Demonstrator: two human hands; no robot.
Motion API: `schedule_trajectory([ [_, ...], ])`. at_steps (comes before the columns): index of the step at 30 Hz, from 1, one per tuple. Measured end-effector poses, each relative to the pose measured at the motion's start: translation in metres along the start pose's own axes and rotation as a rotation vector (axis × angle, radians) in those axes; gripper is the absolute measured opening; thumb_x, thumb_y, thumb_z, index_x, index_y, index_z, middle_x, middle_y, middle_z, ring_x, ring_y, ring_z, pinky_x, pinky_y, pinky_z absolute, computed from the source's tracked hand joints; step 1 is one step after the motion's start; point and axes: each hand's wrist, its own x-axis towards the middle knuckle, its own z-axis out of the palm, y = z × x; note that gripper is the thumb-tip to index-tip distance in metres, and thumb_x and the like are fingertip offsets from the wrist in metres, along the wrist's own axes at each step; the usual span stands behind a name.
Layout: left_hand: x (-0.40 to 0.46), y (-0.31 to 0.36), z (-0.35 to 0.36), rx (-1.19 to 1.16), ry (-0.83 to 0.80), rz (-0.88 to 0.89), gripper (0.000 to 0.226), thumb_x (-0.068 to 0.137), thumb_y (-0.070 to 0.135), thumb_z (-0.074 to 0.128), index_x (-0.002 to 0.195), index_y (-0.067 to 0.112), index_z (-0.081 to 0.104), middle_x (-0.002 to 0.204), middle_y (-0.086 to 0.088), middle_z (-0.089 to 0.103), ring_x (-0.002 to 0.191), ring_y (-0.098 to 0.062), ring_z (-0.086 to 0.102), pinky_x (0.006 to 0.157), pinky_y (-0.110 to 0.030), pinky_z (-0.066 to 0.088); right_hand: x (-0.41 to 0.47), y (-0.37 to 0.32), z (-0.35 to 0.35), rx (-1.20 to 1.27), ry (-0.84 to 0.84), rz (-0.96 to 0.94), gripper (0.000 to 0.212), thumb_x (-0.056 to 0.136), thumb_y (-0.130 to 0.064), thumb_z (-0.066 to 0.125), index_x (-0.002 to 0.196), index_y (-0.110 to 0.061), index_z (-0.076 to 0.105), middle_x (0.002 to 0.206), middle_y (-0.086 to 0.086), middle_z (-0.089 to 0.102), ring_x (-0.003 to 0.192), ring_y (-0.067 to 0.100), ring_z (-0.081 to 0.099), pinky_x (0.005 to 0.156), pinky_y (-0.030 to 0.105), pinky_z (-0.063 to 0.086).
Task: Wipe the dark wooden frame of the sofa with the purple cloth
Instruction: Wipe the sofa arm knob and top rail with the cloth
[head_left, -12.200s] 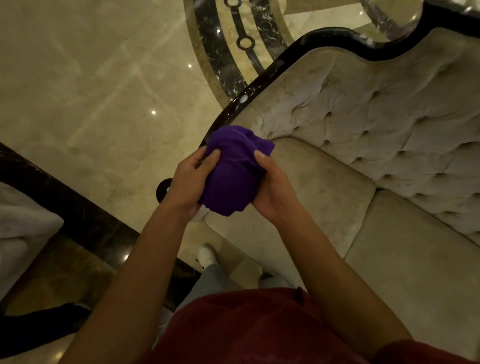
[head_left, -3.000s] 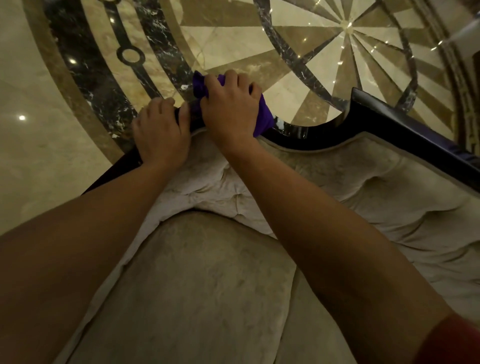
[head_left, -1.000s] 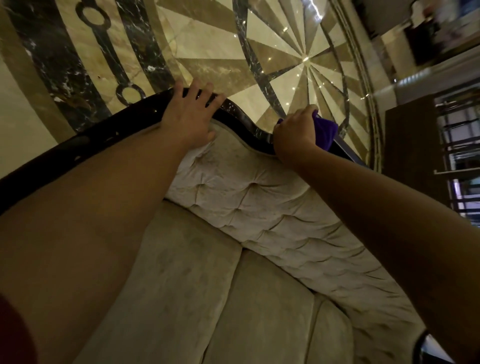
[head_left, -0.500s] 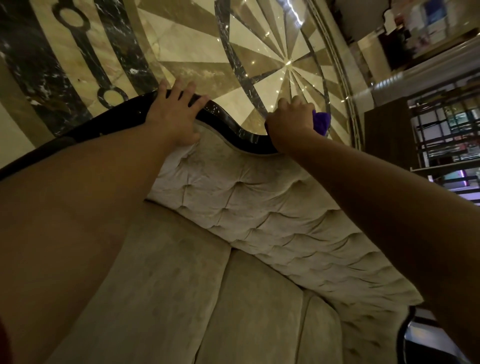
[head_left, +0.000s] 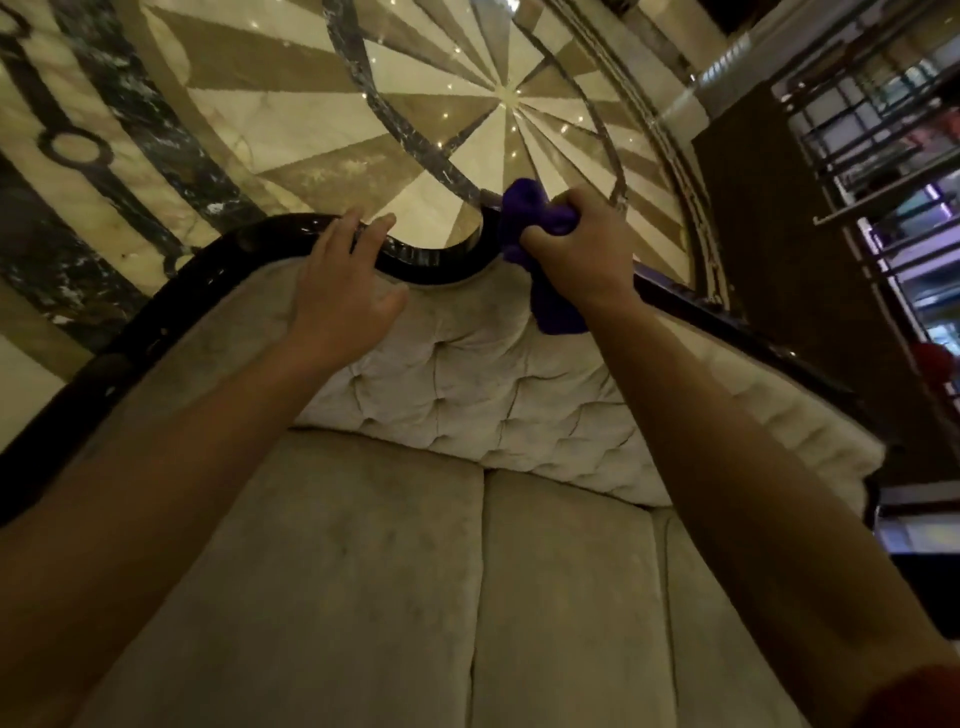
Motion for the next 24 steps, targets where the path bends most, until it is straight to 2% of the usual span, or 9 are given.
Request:
schedule_trajectory([
  [2,-0.014,0.023,0.0,-0.067,0.033,-0.034,0.066,0.097,0.028,0.066,0.155,0.011,0.04,0.166,-0.016,0.03,0.152,-0.037,0.029,0.121,-0.051,0.028,-0.029,0.017,-0.025,0.092,-0.002,0.063,0.029,0.083,-0.034,0.078,0.105,-0.029,0.06,0.092,-0.012,0.064,0.082,0.001,0.062,0.068,0.017,0.045],
  [5,-0.032,0.069,0.01,-0.133,-0.033,-0.052,0.058,0.096,0.028,0.064,0.148,0.008,0.047,0.159,-0.018,0.037,0.145,-0.036,0.039,0.119,-0.049,0.035,-0.077,0.049,-0.064,0.187,-0.019,0.195,0.024,0.085,-0.034,0.078,0.103,-0.033,0.061,0.094,-0.013,0.064,0.087,0.002,0.064,0.071,0.019,0.048],
  [8,-0.054,0.128,0.029,-0.164,-0.108,0.047,0.055,0.098,0.032,0.062,0.149,0.014,0.049,0.16,-0.014,0.037,0.147,-0.033,0.037,0.12,-0.047,0.033,-0.128,0.089,-0.105,0.255,0.054,0.323,0.018,0.085,-0.03,0.078,0.096,-0.032,0.063,0.09,-0.01,0.066,0.084,0.009,0.065,0.075,0.029,0.053],
  [11,-0.087,0.186,0.054,-0.148,-0.134,0.172,0.047,0.099,0.027,0.062,0.144,0.016,0.056,0.161,-0.008,0.04,0.146,-0.03,0.038,0.116,-0.041,0.032,-0.185,0.129,-0.145,0.382,0.109,0.446,0.014,0.087,-0.025,0.076,0.092,-0.029,0.064,0.09,-0.002,0.069,0.084,0.018,0.067,0.078,0.039,0.057],
  [13,-0.117,0.223,0.076,-0.139,-0.186,0.241,0.042,0.1,0.025,0.062,0.142,0.018,0.059,0.162,-0.007,0.04,0.146,-0.031,0.039,0.117,-0.043,0.032,-0.222,0.158,-0.171,0.446,0.158,0.509,0.013,0.087,-0.023,0.076,0.091,-0.029,0.065,0.09,0.0,0.07,0.084,0.021,0.068,0.08,0.043,0.058],
  [19,-0.201,0.316,0.146,-0.074,-0.265,0.378,0.041,0.1,0.028,0.065,0.141,0.023,0.062,0.164,-0.004,0.04,0.146,-0.032,0.038,0.115,-0.045,0.033,-0.33,0.27,-0.261,0.409,0.315,0.51,0.016,0.088,-0.035,0.076,0.091,-0.041,0.062,0.093,-0.007,0.07,0.089,0.018,0.07,0.078,0.034,0.058],
  [24,-0.264,0.409,0.224,-0.038,-0.263,0.429,0.041,0.101,0.032,0.063,0.141,0.023,0.061,0.162,-0.005,0.041,0.147,-0.029,0.038,0.115,-0.046,0.036,-0.434,0.39,-0.314,0.487,0.352,0.557,0.015,0.091,-0.032,0.077,0.092,-0.034,0.062,0.093,-0.002,0.069,0.088,0.02,0.069,0.078,0.037,0.058],
])
